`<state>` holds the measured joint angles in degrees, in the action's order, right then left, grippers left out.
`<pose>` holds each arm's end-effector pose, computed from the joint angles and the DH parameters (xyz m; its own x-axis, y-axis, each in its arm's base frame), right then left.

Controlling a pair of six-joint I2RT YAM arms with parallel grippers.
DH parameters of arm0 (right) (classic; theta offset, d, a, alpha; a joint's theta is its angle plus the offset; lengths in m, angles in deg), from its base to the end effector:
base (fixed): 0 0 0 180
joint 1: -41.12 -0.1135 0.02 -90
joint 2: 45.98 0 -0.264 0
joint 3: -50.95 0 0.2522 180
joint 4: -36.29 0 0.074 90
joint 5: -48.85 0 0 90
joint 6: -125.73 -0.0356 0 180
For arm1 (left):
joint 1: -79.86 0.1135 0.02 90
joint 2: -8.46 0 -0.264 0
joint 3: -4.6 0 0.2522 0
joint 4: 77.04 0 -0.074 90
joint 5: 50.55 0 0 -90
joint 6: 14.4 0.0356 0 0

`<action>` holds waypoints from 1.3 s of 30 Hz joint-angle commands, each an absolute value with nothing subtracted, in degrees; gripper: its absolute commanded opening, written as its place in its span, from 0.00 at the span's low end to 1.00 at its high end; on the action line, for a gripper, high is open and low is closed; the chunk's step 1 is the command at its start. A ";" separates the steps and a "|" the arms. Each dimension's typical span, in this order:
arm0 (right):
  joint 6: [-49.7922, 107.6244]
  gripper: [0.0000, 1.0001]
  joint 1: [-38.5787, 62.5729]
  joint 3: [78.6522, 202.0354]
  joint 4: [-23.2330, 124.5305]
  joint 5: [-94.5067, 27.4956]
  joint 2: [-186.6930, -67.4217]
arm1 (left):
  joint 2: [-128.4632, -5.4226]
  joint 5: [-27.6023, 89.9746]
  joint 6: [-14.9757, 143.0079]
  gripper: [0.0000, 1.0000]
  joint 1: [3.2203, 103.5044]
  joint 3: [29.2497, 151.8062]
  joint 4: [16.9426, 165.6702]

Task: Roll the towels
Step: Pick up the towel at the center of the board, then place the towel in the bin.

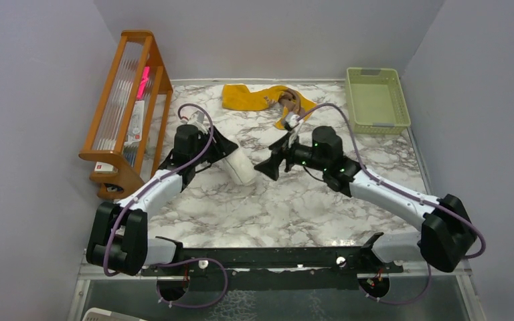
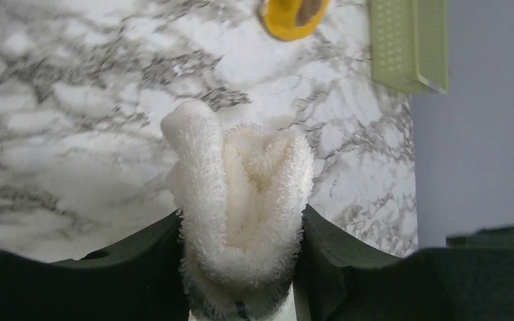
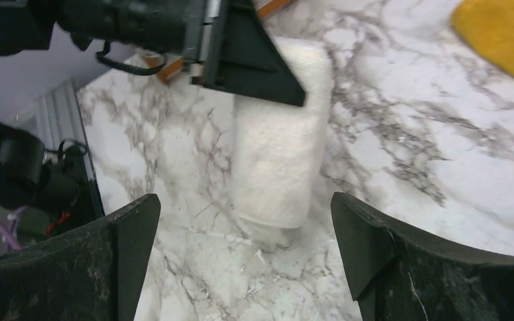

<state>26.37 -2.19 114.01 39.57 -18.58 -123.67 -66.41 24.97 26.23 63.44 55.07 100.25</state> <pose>0.2158 0.2222 0.2749 -0.3670 -0.1396 -0.9197 -0.8508 0.4501 0.2712 0.2635 -0.0869 0.2147 -0.6544 -0.5732 -0.4932 -0.0145 0.6616 -0.7497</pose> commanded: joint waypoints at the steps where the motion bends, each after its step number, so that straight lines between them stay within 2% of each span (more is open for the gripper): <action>1: 18.93 1.00 6.43 113.27 37.15 -11.66 -121.81 | -64.42 5.66 40.95 0.50 65.36 61.48 100.81; 3: 19.79 1.00 8.19 113.61 35.41 -2.60 -120.70 | -64.40 -1.20 43.69 0.51 65.61 64.13 100.99; 7: 13.77 1.00 12.34 107.91 19.12 9.79 -117.47 | -63.97 -12.22 46.76 0.52 65.71 68.79 101.49; 10: 6.02 1.00 17.27 106.96 8.31 20.45 -120.64 | -63.26 -18.15 48.21 0.53 65.71 72.09 101.69; 13: -3.36 1.00 19.02 104.12 -5.49 25.85 -124.01 | -62.91 -23.71 47.35 0.54 65.71 74.81 103.58; 20: -15.28 1.00 19.11 101.77 -25.98 28.60 -130.92 | -62.99 -29.39 42.49 0.56 63.31 78.92 108.23; 25: -15.06 1.00 19.13 100.12 -32.65 25.37 -131.49 | -63.53 -29.85 41.15 0.56 60.39 80.43 108.93; 35: -15.15 1.00 17.67 103.22 -39.09 26.34 -132.97 | -65.17 -30.64 39.56 0.56 57.22 81.31 110.53; 39: -12.86 1.00 14.84 105.34 -35.63 26.65 -134.32 | -65.78 -31.17 39.56 0.57 56.67 81.75 111.38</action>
